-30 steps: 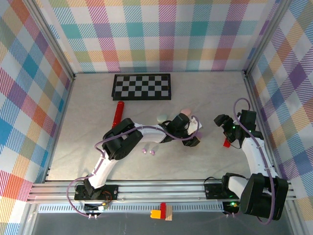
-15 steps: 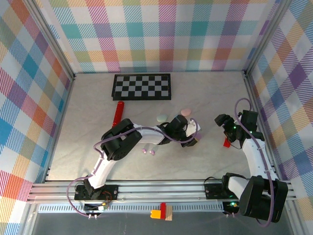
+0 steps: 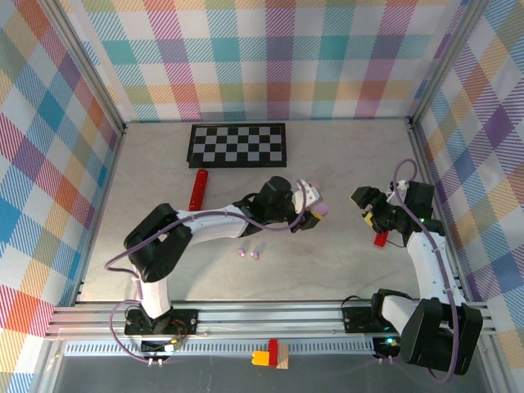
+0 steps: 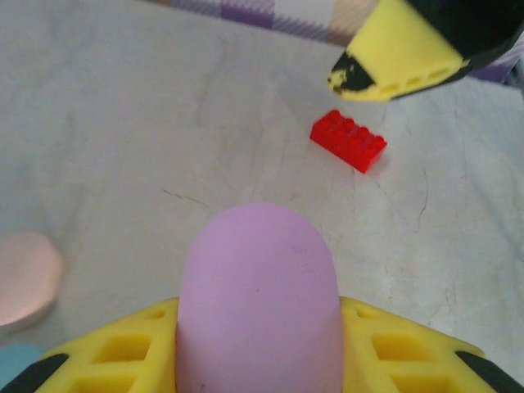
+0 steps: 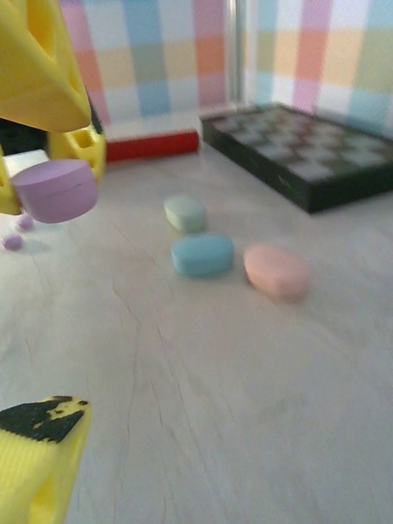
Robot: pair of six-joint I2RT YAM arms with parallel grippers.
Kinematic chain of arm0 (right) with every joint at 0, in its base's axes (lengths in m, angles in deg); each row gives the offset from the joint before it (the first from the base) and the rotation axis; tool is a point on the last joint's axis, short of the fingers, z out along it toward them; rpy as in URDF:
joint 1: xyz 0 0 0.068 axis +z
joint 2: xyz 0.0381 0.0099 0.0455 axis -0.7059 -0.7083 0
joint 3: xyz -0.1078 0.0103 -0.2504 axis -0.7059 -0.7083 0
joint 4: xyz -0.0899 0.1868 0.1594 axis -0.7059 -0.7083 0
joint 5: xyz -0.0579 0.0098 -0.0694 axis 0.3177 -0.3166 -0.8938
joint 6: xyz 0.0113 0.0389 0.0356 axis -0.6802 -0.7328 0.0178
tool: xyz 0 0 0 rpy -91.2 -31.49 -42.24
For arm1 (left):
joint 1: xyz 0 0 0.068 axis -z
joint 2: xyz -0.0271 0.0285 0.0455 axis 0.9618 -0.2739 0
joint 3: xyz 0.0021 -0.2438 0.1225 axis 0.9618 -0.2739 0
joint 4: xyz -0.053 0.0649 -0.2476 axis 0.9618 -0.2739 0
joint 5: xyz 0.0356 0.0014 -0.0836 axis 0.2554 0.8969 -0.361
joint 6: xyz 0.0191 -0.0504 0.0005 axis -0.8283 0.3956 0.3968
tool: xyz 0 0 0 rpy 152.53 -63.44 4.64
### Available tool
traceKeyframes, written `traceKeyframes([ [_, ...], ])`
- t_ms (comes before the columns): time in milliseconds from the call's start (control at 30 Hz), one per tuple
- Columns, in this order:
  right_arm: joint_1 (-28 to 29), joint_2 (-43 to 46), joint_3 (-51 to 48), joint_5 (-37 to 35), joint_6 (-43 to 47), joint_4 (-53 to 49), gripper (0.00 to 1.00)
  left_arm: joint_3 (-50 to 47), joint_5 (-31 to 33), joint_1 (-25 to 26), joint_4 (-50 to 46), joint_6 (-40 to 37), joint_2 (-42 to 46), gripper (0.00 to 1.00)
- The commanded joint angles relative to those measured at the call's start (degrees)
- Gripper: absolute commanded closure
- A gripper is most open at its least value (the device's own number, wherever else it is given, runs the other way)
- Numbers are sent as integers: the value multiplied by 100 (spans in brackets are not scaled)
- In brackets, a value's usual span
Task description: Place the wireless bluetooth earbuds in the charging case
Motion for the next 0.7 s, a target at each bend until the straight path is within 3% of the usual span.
traceKeyframes([
  [0, 202, -124, 260, 1353, -69, 545, 15, -290, -625, -342, 148, -50, 510, 63],
  [133, 865, -370, 469, 1695, -319, 936, 14, -513, -733, -576, -196, -417, 1162, 62],
  [300, 1445, -845, 530, 2122, -1091, 2149, 14, -717, -1008, -801, -435, -541, 1761, 62],
  [400, 1875, -1181, 789, 2219, -1045, 2259, 14, -757, -1098, -832, -528, -600, 1969, 62],
  [667, 2504, -1692, 1206, 2307, -1315, 2730, 25, -816, -1161, -846, -490, -706, 2060, 62],
])
